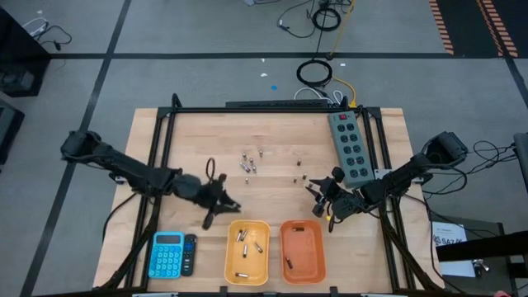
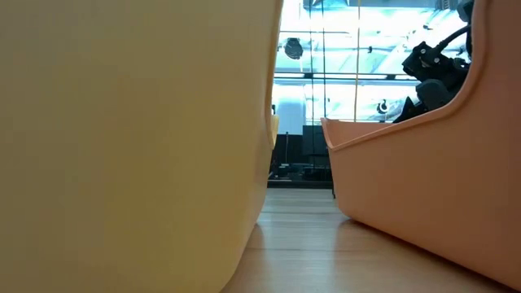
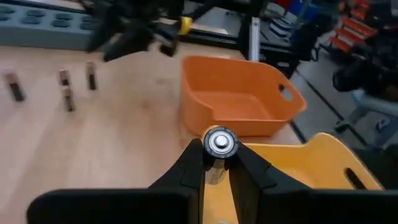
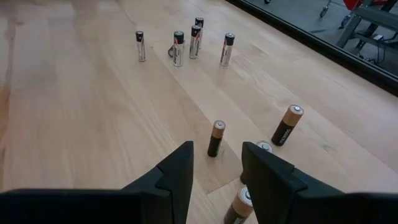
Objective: Sort batteries
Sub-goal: Put the silver battery into the yellow bin
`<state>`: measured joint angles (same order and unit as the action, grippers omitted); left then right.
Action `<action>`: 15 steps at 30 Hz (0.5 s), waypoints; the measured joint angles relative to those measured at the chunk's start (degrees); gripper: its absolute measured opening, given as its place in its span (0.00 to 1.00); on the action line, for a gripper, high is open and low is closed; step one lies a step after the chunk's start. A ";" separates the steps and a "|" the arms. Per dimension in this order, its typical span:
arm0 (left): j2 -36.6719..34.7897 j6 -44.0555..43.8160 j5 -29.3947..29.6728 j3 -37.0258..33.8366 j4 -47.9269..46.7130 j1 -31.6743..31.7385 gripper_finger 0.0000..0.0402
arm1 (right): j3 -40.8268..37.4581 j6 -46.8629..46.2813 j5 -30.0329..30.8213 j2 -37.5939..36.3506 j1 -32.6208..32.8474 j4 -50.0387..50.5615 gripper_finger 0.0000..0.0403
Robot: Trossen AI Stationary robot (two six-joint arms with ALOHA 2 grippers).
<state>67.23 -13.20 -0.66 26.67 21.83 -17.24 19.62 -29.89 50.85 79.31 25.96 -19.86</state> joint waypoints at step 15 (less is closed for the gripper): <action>22.16 -4.58 5.33 18.71 -14.35 -15.95 0.12 | 0.00 0.52 0.04 0.04 -0.11 -2.35 0.32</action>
<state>89.40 -17.78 4.67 45.39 7.48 -33.19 19.62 -29.36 50.89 79.35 25.85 -22.21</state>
